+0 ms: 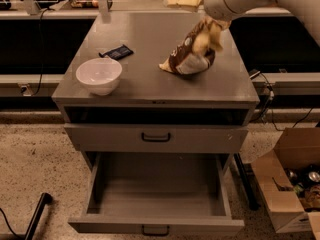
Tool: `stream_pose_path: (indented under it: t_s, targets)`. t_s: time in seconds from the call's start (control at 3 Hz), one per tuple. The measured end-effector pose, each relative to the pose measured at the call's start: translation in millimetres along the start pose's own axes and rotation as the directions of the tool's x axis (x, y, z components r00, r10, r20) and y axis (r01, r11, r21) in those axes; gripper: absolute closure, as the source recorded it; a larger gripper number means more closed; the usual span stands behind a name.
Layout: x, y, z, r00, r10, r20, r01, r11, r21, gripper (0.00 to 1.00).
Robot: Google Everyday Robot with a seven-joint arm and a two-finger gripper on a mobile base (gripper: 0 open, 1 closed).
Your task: Pick brown chip bag from middle drawer and place on counter
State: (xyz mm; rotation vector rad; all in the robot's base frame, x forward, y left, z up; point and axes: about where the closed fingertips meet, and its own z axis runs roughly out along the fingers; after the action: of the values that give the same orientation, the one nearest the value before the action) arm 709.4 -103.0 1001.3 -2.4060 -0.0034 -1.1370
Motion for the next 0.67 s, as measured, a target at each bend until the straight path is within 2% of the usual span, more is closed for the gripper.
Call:
stream_pose_path:
  t_s: [0.33, 0.67]
  targets:
    - [-0.5, 4.6, -8.4, 1.000, -0.029, 0.012, 0.030, 0.9974, -0.066, 0.00]
    - [-3.0, 17.0, -36.6, 0.999, -0.044, 0.017, 0.046, 0.9835, -0.175, 0.00]
